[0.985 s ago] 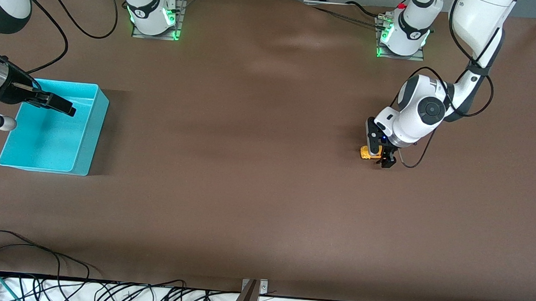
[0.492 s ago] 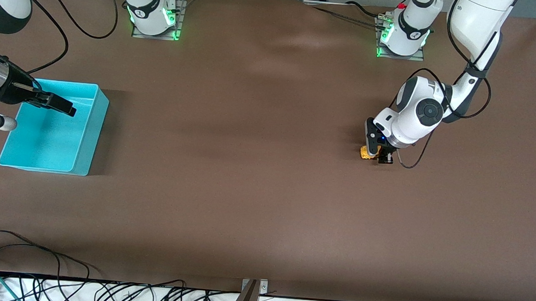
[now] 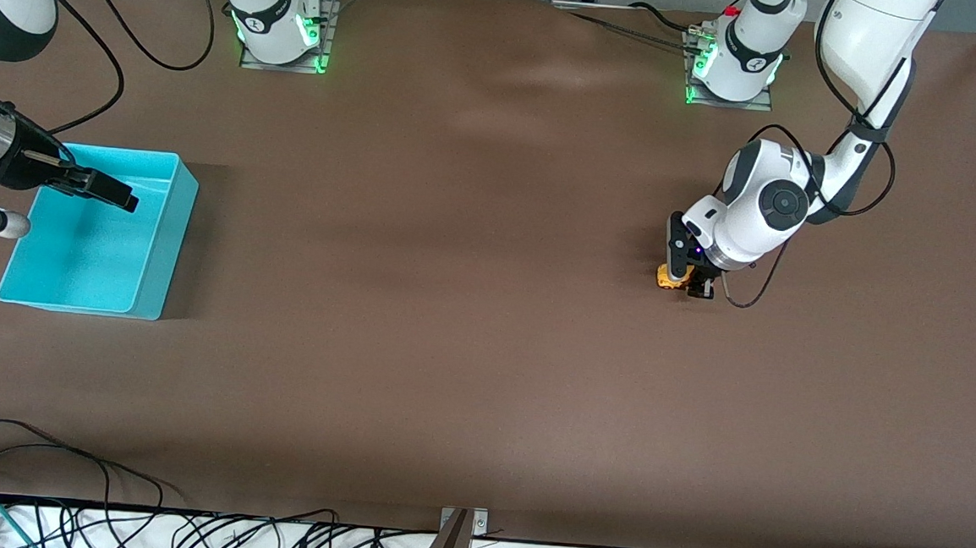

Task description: Wind up and store yellow beetle car

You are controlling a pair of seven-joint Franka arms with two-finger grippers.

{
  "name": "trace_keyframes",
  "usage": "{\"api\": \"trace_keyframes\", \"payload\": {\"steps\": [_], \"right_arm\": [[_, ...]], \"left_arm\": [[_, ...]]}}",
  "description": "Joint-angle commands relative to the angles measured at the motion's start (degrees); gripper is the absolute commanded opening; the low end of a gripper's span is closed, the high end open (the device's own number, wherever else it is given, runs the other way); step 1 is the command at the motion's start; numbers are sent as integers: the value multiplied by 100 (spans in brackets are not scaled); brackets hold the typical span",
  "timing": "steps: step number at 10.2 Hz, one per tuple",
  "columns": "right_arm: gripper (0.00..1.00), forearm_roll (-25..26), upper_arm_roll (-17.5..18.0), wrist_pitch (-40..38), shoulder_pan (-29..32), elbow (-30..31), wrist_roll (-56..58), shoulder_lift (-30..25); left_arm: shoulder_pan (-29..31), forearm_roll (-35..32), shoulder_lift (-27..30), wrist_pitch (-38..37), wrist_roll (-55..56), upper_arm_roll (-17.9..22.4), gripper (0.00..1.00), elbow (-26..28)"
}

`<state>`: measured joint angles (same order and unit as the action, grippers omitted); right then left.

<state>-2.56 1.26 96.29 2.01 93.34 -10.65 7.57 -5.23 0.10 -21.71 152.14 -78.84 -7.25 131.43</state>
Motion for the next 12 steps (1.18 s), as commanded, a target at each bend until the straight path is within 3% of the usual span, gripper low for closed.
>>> {"api": "trace_keyframes", "payload": {"steps": [1,4,7,12], "right_arm": [[100,-26,6,-32,27,-96,72,25],[100,-26,6,-40,18,-96,72,25],[100,-26,6,-40,-8,-96,54,25],[100,-26,6,-49,-8,-96,63,25]], "left_arm": [[100,-107,-114,17,-264,-13,1,-161],[144,-107,-211,8,-290,13,1,-170],[810,-107,-403,-1,-788,13,0,-249],[1971,-107,-1002,-1,-2239,22,0,-837]]}}
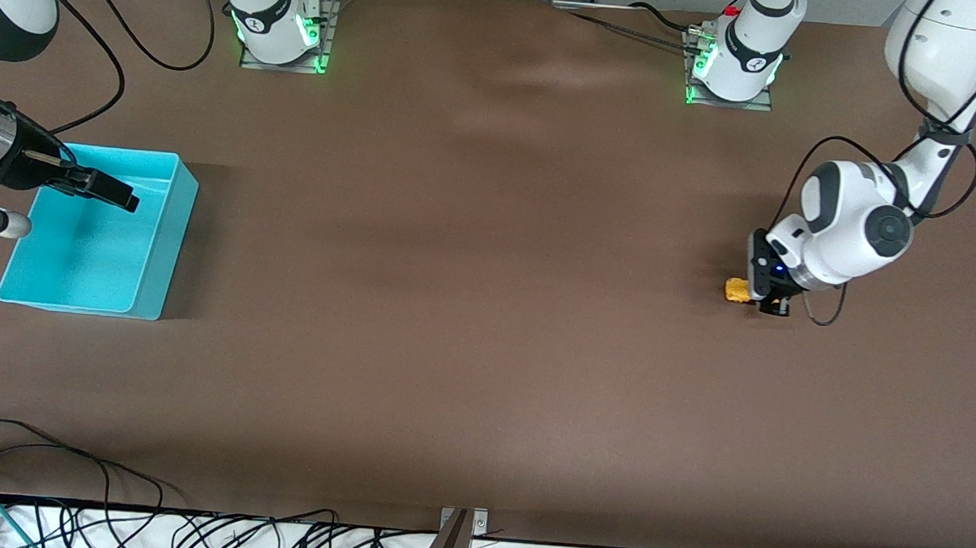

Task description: Wind up and store yellow beetle car

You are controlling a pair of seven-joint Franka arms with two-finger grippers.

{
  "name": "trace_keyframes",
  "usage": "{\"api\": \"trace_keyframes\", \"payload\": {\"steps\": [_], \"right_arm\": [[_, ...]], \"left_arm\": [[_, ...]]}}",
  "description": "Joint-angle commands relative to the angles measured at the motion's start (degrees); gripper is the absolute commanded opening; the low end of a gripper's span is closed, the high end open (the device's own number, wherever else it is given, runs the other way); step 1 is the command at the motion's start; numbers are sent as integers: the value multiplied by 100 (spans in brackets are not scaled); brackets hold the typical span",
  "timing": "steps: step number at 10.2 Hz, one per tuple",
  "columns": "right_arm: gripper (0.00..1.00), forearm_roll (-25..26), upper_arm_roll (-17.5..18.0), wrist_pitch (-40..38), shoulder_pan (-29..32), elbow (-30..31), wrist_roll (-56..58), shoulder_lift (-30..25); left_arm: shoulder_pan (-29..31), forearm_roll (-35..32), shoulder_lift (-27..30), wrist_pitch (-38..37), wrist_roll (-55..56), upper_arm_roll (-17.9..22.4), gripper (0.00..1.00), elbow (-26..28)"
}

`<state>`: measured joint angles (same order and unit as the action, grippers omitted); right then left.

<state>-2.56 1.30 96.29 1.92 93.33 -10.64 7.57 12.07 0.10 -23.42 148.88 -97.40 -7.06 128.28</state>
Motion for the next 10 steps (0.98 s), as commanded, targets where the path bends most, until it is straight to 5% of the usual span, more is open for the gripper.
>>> {"api": "trace_keyframes", "payload": {"steps": [1,10], "right_arm": [[100,-26,2,-49,2,-96,53,25],[100,-17,11,-40,2,-87,53,25]], "left_arm": [[321,-107,-840,317,-499,11,0,-602],[779,-98,-857,317,-632,20,2,-629]]}}
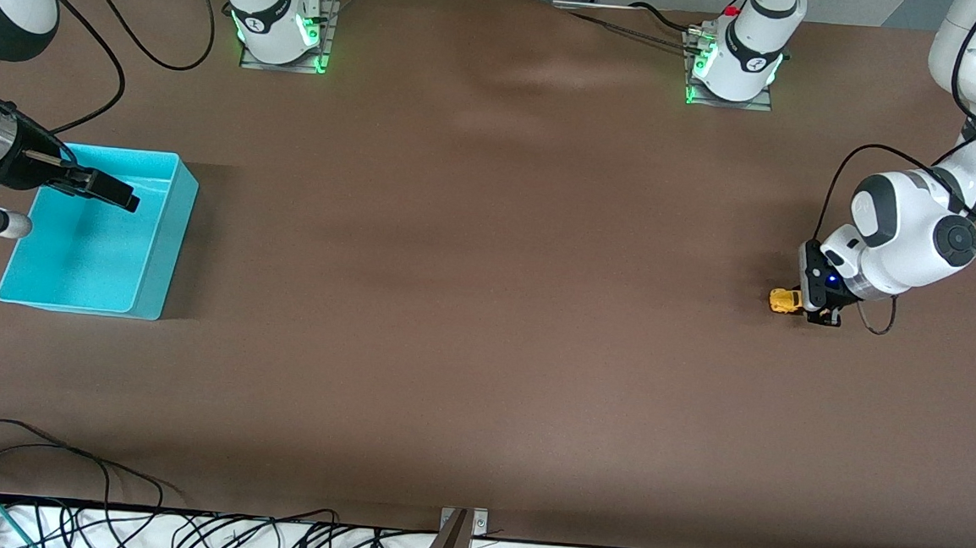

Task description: Wind up and store yellow beetle car

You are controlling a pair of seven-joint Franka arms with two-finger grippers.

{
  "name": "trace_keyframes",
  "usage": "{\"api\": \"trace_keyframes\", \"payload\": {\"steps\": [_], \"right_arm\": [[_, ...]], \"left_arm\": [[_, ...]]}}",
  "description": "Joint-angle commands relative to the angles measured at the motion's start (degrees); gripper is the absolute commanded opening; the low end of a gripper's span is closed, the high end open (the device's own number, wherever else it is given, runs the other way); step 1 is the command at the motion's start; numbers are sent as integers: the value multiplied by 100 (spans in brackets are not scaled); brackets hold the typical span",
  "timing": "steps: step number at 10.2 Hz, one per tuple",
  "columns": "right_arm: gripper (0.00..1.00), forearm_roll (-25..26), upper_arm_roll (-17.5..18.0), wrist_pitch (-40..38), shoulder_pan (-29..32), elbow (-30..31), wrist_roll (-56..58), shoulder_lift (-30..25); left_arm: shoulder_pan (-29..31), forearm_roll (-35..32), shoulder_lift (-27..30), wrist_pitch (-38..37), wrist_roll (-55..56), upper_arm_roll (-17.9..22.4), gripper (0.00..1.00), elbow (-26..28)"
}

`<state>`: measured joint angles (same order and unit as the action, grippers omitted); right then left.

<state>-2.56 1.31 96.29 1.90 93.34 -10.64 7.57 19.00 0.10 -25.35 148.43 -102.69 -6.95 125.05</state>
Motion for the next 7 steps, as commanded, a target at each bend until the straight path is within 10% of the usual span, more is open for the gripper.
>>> {"api": "trace_keyframes", "payload": {"steps": [1,3,7], "right_arm": [[100,-17,1,-40,12,-96,62,25],[100,79,1,-66,38,-96,62,25],[100,80,-8,-41,38,-96,44,25]], "left_arm": [[95,-98,-664,362,-102,1,9,-332],[183,-98,-621,302,-137,-17,100,-376],[122,-28,-261,-1399,186,-87,100,-1050]]}}
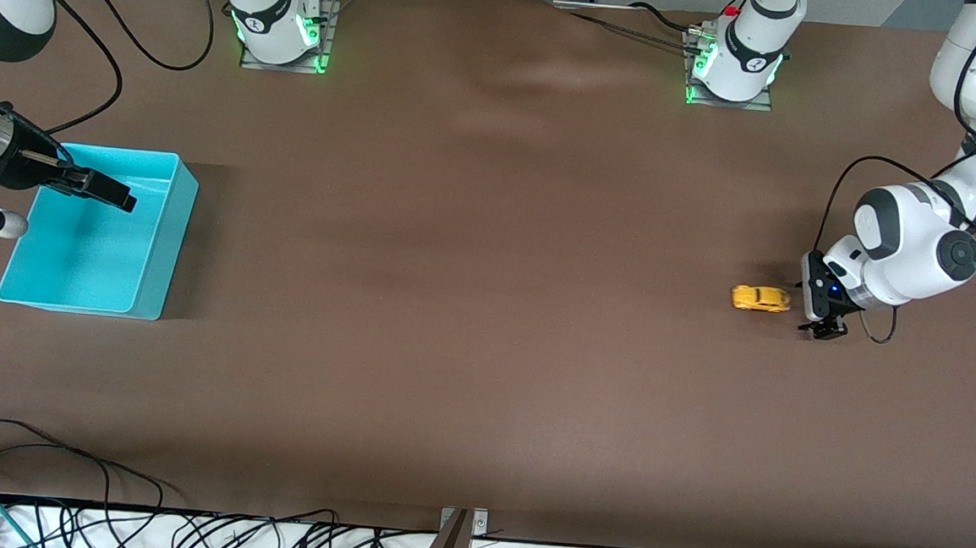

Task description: Wind up and store yellow beetle car

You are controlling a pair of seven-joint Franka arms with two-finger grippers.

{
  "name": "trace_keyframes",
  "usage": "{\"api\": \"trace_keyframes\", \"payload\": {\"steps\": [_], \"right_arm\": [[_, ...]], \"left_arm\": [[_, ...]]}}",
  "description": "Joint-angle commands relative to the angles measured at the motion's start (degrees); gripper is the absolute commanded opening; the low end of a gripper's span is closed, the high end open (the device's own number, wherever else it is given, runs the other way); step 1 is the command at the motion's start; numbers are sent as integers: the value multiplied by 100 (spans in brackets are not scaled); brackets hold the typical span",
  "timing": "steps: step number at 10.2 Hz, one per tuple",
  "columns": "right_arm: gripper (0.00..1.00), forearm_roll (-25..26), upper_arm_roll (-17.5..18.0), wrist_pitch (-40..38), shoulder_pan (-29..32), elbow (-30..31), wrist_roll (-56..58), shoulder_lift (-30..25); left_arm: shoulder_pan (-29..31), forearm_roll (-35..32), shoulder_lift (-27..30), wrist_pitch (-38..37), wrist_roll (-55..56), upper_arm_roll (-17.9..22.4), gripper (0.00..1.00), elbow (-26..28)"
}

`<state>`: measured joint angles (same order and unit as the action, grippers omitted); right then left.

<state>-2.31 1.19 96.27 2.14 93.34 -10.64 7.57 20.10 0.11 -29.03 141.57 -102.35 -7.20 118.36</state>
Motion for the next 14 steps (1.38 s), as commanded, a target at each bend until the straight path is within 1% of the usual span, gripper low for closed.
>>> {"api": "trace_keyframes", "payload": {"steps": [1,4,6,7,9,11,13,14], "right_arm": [[100,72,4,-12,15,-96,18,25],[100,73,13,-47,-20,-70,26,95],[100,81,5,-82,-3,-96,61,34],[100,81,4,-74,-11,-96,-8,34],[100,248,22,-39,-20,-105,-9,69],[100,240,40,-3,-29,-96,157,130],[100,257,40,84,-64,-96,534,340],[100,248,40,154,-64,-88,997,463]], "left_arm": [[3,-28,108,-1179,250,-132,100,-697],[-15,-98,108,-2524,942,-395,100,-1558],[-67,-107,108,-3212,1566,-589,100,-1990],[-215,-116,117,-3458,1856,-598,100,-2148],[-444,-116,204,-3872,2462,-598,100,-2386],[-638,-107,231,-4180,3035,-607,100,-2606],[-770,-116,240,-4409,3456,-625,100,-2782],[-849,-108,310,-4488,3737,-633,100,-2844]]}}
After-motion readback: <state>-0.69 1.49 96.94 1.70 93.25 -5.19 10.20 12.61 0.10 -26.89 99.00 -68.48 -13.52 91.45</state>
